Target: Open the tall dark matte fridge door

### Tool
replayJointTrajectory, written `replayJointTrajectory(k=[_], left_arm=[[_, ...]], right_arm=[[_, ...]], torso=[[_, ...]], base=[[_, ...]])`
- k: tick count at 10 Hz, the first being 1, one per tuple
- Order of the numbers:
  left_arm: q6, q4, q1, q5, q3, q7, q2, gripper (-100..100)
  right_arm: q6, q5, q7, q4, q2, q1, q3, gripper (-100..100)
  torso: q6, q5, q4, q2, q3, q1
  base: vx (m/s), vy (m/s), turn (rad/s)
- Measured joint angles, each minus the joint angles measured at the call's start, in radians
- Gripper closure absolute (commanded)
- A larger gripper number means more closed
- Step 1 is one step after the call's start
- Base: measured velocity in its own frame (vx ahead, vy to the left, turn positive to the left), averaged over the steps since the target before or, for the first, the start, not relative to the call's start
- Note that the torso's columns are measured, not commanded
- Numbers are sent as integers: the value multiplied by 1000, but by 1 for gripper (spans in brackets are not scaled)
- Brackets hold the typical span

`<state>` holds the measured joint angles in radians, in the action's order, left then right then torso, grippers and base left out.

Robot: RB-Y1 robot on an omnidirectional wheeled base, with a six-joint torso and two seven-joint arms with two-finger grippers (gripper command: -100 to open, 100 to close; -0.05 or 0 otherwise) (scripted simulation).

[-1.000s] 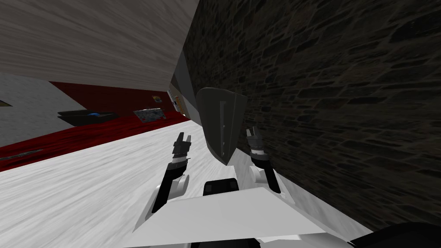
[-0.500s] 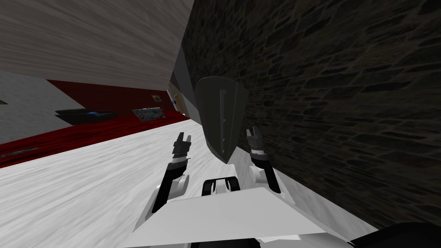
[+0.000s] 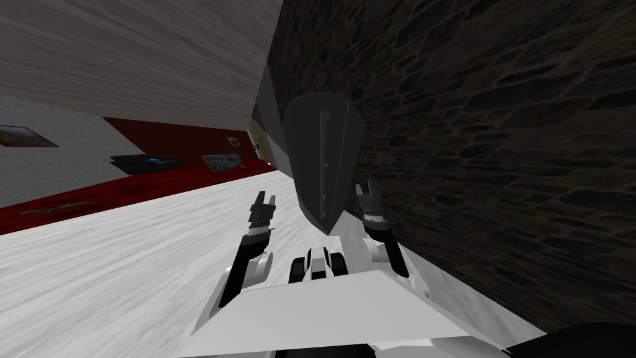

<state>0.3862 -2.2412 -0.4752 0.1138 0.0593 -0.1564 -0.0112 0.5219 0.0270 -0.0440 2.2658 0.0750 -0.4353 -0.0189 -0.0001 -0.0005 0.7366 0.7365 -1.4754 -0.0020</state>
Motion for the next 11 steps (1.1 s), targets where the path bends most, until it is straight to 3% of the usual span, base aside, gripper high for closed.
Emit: replayJointTrajectory(k=[4, 11], left_arm=[[0, 0, 0, 0, 0, 0, 0, 0], [0, 0, 0, 0, 0, 0, 0, 0]], right_arm=[[68, -123, 39, 33, 75, 69, 27, -100], [167, -295, 102, 69, 104, 143, 44, -100]], torso=[[0, 0, 1, 1, -1, 1], [1, 0, 1, 2, -1, 2]], base=[[18, -108, 277], [4, -73, 232]])
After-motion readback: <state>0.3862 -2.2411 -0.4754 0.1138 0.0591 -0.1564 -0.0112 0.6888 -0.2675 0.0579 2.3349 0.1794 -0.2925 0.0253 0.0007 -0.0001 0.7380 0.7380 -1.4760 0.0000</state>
